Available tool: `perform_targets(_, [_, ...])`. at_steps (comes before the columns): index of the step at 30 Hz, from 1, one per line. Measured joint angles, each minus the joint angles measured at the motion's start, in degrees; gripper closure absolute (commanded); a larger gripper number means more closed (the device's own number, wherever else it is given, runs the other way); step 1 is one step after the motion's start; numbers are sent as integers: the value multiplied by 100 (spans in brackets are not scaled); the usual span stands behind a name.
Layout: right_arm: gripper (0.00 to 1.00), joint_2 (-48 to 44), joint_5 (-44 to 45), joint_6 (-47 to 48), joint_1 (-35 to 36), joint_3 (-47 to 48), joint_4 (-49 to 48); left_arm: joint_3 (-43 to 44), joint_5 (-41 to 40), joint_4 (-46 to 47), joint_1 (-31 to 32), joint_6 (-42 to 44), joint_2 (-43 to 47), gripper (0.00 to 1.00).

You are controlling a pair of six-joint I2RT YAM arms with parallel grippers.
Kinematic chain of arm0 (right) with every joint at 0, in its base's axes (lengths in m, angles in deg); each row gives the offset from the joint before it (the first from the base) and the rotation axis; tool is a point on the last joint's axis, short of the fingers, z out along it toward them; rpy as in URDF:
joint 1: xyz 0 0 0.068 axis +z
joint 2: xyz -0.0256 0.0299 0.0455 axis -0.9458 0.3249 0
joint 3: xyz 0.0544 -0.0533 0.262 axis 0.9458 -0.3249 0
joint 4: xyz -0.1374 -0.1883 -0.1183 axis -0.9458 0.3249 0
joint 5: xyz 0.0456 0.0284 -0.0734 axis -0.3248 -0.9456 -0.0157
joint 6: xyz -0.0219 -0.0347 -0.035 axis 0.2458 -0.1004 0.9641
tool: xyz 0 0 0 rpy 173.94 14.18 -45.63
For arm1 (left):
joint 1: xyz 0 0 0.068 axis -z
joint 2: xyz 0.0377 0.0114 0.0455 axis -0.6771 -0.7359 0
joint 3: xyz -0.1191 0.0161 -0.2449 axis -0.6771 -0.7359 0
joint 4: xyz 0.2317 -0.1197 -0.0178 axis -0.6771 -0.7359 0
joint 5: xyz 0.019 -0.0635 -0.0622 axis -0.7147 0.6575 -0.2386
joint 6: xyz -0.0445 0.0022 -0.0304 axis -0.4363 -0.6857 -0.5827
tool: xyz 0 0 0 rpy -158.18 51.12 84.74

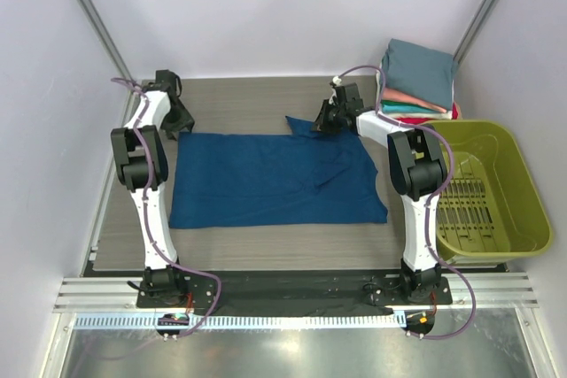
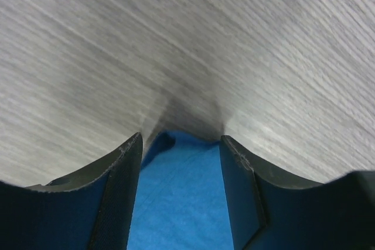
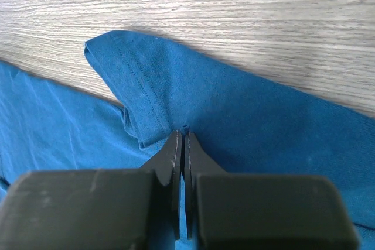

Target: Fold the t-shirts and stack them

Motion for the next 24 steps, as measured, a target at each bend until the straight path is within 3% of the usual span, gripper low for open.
perform_targets(3, [99, 0, -13, 0, 0, 0, -2, 146, -11, -37, 7, 0, -109, 50])
perform_targets(9, [99, 2, -24, 2, 0, 0, -2, 350, -20, -85, 28, -13, -219, 71])
perform_targets(12, [99, 2, -33, 2, 0, 0, -2, 354, -37, -125, 48, -39, -223, 93])
perform_targets(14, [99, 2, -33, 2, 0, 0, -2, 367, -57, -153, 63, -59, -223, 99])
perform_targets(24, [99, -118, -31, 4, 0, 2, 55, 393, -293, -354, 138, -66, -173, 100])
